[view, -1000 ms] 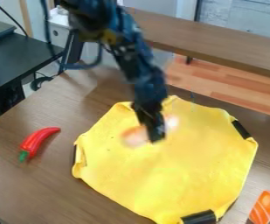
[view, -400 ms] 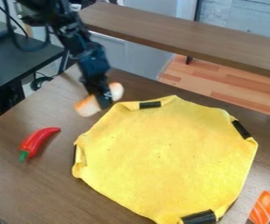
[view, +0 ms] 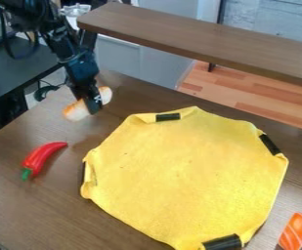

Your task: Move the brown figure from the bottom right to left

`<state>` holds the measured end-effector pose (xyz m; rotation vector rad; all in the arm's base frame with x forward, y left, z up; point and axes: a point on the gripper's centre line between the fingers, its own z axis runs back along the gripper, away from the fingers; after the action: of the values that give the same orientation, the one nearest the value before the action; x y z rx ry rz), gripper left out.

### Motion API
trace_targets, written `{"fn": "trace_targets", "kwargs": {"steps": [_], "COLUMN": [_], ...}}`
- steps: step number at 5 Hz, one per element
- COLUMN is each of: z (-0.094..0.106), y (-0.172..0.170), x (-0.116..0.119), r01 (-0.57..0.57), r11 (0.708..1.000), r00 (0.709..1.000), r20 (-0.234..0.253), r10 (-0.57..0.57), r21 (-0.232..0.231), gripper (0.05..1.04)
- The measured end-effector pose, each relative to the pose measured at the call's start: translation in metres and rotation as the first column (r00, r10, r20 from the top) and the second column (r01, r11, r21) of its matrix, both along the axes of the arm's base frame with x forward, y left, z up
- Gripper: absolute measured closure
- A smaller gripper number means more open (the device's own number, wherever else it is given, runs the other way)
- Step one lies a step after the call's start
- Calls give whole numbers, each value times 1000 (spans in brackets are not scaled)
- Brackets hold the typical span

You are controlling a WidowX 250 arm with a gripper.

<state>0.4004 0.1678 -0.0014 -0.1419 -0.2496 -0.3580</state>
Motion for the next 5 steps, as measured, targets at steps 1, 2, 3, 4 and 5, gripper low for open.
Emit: {"fn": "trace_targets", "kwargs": {"steps": [1,2,3,4,5], "z": [-5,-14,-18,-18,-20], "y": [18,24,24,15,9], "x": [6,7,8,13,12], "r01": [-38,-49,-46,-29,-36], "r11": [999,998,998,998,999], "r00": [999,999,998,999,999], "r20": [-3,-22,-43,-36,-37], "r10": [38,50,48,31,37], "r21": [14,26,46,53,23], "gripper": [450,374,130,83,84]}}
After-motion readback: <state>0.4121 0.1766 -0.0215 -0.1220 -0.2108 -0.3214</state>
